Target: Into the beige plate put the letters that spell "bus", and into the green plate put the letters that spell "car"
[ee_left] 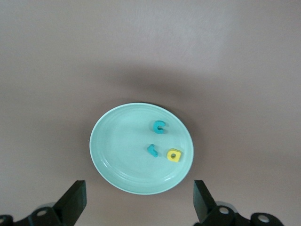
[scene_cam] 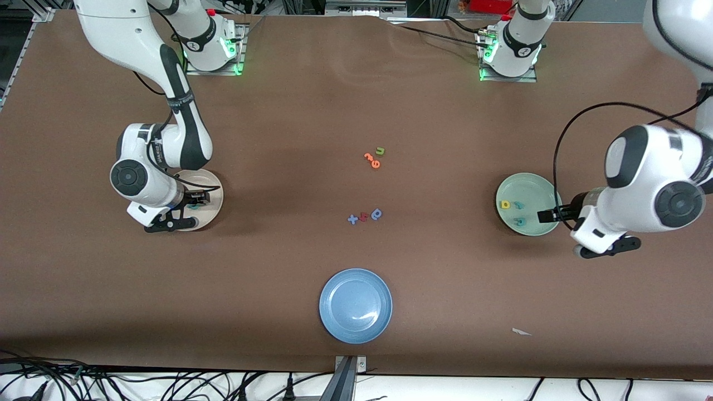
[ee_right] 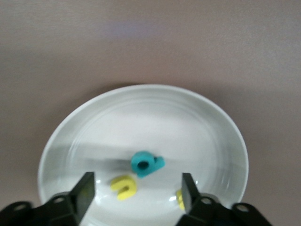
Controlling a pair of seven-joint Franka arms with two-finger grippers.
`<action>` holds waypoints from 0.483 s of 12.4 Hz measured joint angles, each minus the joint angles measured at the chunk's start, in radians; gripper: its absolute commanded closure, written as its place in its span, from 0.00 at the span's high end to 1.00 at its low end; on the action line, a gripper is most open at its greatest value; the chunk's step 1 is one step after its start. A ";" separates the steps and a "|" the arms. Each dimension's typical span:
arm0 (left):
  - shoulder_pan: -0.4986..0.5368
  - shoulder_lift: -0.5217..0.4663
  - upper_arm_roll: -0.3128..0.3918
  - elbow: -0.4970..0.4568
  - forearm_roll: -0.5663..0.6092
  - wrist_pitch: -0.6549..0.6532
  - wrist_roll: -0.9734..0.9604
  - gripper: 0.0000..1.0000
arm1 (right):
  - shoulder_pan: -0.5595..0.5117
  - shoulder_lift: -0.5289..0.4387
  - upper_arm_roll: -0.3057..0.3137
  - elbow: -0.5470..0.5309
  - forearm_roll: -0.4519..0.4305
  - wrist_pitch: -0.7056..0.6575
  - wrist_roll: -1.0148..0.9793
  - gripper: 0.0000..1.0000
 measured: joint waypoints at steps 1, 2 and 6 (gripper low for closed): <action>0.007 -0.031 0.000 0.000 -0.024 -0.001 0.004 1.00 | 0.001 -0.022 0.001 0.014 0.000 -0.042 0.000 1.00; 0.014 -0.058 0.000 0.000 -0.039 -0.003 0.012 1.00 | 0.001 -0.045 0.002 0.037 0.000 -0.099 0.000 1.00; 0.044 -0.103 -0.005 -0.003 -0.050 -0.009 0.083 0.98 | 0.005 -0.103 0.009 0.252 0.001 -0.495 0.000 1.00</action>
